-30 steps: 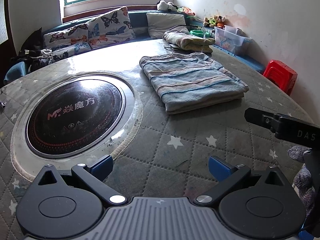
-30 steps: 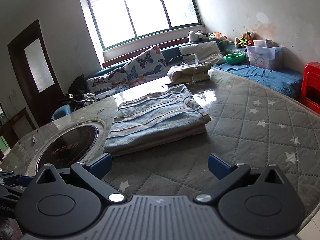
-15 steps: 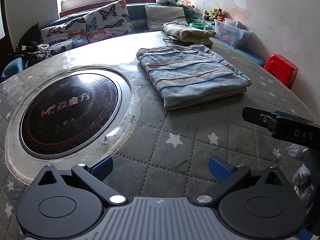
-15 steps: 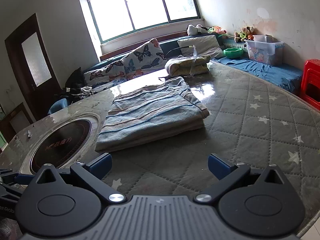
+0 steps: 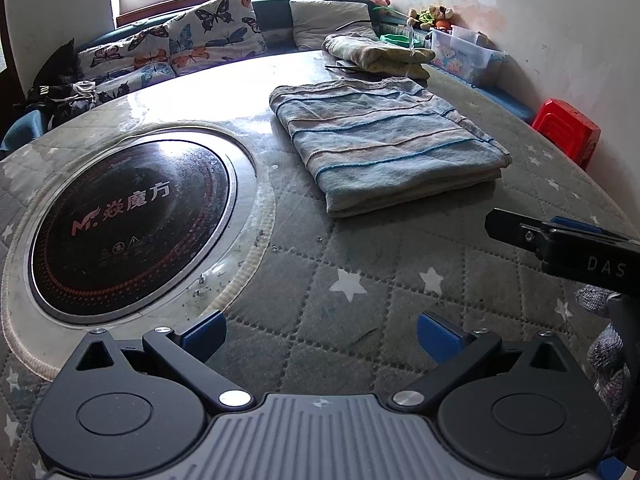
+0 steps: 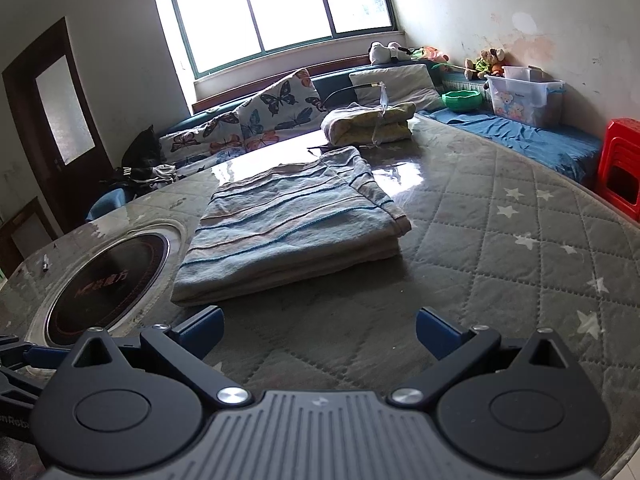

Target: Fold clothes

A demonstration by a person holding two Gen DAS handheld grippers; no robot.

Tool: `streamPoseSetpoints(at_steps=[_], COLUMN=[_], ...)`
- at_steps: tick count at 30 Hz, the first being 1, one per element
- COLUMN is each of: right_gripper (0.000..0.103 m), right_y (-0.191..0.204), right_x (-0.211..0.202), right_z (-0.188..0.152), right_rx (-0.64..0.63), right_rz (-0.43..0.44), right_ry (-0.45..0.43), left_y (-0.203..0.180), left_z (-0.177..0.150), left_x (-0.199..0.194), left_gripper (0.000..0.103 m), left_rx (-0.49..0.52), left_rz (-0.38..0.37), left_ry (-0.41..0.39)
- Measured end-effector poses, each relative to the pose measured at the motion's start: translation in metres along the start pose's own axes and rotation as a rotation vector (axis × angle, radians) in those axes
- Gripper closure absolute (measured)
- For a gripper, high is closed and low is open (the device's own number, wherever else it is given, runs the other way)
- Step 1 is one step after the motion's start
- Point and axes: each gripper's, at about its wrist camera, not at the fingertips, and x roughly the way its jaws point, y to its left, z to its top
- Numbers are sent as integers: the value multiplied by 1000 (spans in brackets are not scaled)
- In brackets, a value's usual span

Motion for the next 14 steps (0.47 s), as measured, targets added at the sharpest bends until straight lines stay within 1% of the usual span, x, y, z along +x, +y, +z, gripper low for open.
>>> streamPoseSetpoints(at_steps=[14], right_gripper=[0], right_y=[-8], right_x=[11], right_z=[9], right_rx=[-25], right_rz=[-18], right_ry=[29], left_y=[-6], left_z=[8], left_x=[11], left_gripper=[0], left_rx=[4], left_rz=[8], left_ry=[29])
